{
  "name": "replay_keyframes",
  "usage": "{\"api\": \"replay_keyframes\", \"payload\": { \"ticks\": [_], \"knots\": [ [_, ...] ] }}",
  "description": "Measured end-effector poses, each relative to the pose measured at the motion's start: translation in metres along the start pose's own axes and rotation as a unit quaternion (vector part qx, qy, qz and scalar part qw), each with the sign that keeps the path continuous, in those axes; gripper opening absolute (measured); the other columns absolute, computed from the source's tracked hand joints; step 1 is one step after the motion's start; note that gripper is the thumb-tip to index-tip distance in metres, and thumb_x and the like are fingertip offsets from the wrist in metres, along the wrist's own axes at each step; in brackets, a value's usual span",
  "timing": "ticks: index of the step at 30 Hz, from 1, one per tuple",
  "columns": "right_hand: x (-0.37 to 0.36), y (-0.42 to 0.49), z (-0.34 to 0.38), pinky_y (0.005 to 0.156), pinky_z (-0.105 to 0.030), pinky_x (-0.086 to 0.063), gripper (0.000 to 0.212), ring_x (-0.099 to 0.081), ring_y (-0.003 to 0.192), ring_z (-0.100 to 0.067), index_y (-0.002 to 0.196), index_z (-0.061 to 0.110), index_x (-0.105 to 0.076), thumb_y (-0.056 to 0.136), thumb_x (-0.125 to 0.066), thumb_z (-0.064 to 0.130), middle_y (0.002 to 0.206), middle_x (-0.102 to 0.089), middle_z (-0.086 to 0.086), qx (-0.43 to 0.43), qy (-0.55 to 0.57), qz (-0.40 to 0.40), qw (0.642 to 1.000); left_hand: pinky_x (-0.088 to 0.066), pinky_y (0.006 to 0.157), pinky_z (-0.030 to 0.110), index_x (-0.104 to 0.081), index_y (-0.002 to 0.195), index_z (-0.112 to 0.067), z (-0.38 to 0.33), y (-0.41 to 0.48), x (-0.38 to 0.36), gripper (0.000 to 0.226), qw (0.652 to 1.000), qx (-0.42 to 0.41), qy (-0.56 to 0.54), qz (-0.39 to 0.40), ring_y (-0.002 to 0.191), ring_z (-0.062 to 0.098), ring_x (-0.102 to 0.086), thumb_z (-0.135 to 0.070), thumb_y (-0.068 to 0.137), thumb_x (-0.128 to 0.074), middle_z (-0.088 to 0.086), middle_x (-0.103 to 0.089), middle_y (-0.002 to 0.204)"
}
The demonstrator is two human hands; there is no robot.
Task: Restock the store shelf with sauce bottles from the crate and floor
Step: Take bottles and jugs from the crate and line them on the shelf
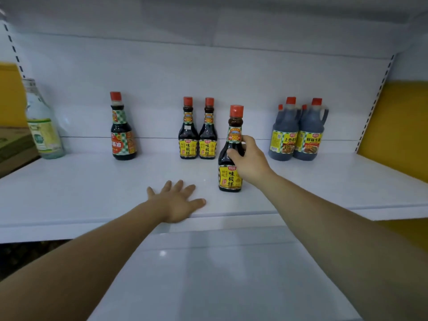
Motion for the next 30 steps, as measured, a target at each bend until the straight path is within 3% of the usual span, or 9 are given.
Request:
{"api": "replay_keyframes", "payload": {
  "ticks": [8, 13, 30],
  "knots": [
    [-0.017, 0.074, -0.036, 0.083, -0.029, -0.041, 0.046, -0.052, 0.102, -0.018, 0.140, 0.019, -0.040, 0.097, -0.053, 0.030, 0.127, -0.052, -0.007, 0.003, -0.016, -0.062, 0.998, -0.001, 0.114, 0.063, 0.000, 0.150, -0.040, 0.001, 0.004, -0.007, 0.074, 1.000, -0.012, 0.008, -0.012, 0.148, 0.023, 0.006, -0.074, 0.086, -0.012, -0.005, 0.006, 0.161],
    [-0.028, 0.113, -0.049, 0.084, -0.031, -0.043, 0.044, -0.056, 0.108, -0.025, 0.141, 0.019, -0.039, 0.099, -0.048, 0.031, 0.127, -0.056, -0.008, 0.003, -0.040, -0.054, 0.998, -0.002, 0.114, 0.061, 0.001, 0.150, -0.041, 0.002, 0.004, -0.008, 0.074, 1.000, -0.011, 0.012, -0.011, 0.148, 0.021, 0.006, -0.074, 0.085, -0.012, -0.005, 0.007, 0.161],
    [-0.046, 0.179, -0.082, 0.085, -0.029, -0.041, 0.049, -0.054, 0.116, -0.026, 0.147, 0.018, -0.032, 0.102, -0.044, 0.030, 0.133, -0.053, -0.008, 0.006, -0.025, -0.077, 0.997, -0.001, 0.117, 0.054, 0.004, 0.148, -0.045, 0.002, 0.004, -0.011, 0.075, 1.000, -0.001, -0.007, -0.016, 0.148, 0.015, 0.011, -0.078, 0.082, -0.011, -0.012, 0.009, 0.160]
  ]
}}
Point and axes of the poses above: each hand's wrist, its own y-axis towards the middle knuckle, its own x-axis out of the back of the hand, z = x × y, the point moved 8 cm from there along y, towards the middle knuckle
